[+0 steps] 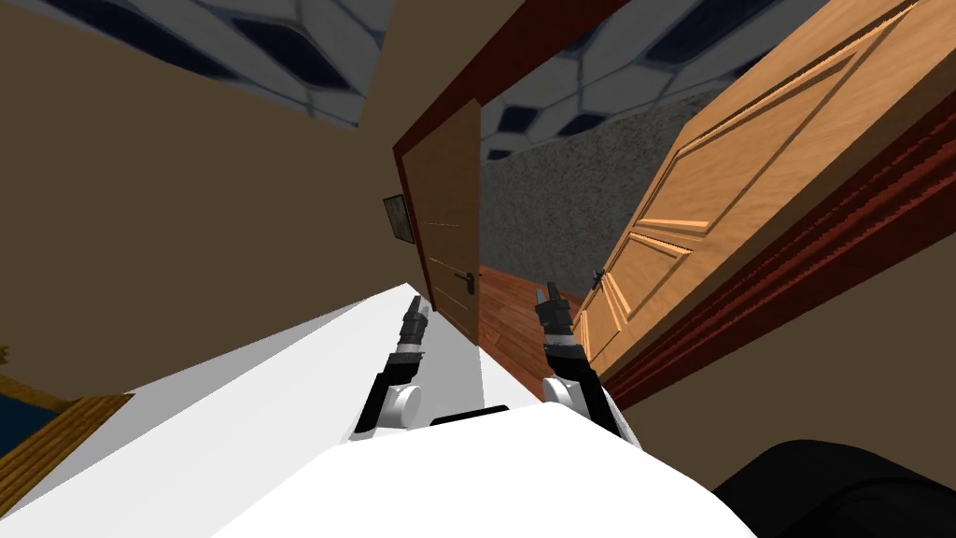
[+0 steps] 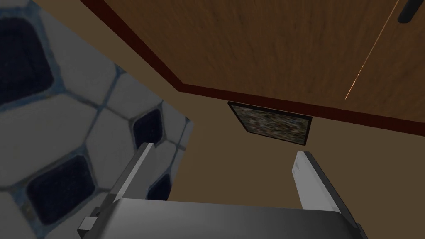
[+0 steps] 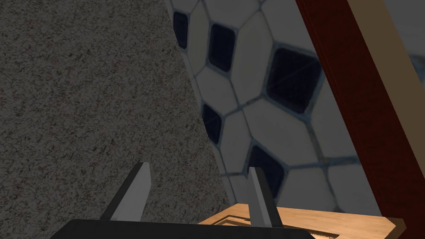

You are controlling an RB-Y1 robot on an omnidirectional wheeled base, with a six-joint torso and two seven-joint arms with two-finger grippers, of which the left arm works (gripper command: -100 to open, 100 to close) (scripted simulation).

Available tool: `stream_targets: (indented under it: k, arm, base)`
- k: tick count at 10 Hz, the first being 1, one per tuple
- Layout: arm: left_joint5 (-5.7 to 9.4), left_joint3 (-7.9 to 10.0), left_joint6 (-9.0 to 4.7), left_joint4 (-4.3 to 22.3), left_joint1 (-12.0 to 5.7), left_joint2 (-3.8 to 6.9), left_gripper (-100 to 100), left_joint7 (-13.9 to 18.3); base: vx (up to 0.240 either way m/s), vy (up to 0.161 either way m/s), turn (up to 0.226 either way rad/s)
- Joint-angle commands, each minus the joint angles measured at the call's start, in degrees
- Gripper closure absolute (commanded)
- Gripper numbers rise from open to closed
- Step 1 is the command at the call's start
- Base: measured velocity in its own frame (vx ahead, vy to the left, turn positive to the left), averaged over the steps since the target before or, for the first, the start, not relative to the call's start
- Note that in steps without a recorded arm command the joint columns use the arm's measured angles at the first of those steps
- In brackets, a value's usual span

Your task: Push the door open

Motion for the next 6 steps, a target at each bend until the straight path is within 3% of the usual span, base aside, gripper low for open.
stream_targets:
  k: [1,4,6]
  arm:
    - [1.18,-1.34,-0.16,2.17,-0.83,0.07,-100,-1.26]
    - [4.07,-3.82,0.11,6.3,-2.89,0.32,-100,-3.65]
    - [5.24,-4.82,0.22,7.97,-3.72,0.38,-100,-4.61]
  base:
    - [0.125,0.144,-0.107]
    - [0.111,0.112,-0.134]
    - [0.129,0.116,-0.097]
